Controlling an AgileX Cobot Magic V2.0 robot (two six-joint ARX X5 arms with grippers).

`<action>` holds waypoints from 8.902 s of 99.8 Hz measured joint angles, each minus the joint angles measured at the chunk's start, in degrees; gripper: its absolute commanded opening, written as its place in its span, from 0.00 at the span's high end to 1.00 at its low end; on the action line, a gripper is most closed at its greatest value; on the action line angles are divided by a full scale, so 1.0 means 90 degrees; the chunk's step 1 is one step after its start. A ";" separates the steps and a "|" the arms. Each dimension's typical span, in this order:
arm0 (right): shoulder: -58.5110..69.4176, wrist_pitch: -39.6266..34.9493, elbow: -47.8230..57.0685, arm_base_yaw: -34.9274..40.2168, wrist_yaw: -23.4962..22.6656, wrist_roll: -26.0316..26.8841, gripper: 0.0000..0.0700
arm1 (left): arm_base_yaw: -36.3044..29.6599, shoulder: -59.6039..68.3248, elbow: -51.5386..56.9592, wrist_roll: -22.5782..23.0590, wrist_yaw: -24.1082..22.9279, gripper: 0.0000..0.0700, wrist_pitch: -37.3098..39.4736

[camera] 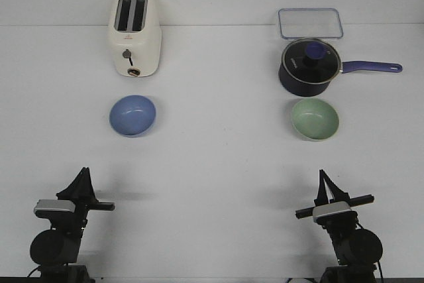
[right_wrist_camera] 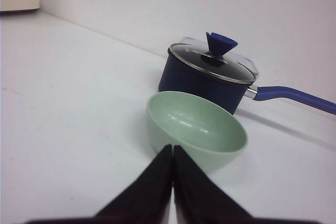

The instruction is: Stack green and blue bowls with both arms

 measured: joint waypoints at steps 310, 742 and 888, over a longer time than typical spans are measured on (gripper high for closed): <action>1.0472 -0.2390 0.7079 -0.1275 0.0282 0.2805 1.00 | 0.0000 0.0000 0.0000 0.0000 0.0000 0.98 0.0000; 0.6210 -0.3667 0.5591 0.2421 0.0104 0.2837 0.52 | -0.0996 0.8677 0.7045 -0.1503 0.2565 0.98 -0.3186; 0.6139 -0.3541 0.5588 0.2242 0.0491 0.2472 0.86 | -0.3378 0.7961 0.7045 -0.1083 -0.0228 0.52 -0.3242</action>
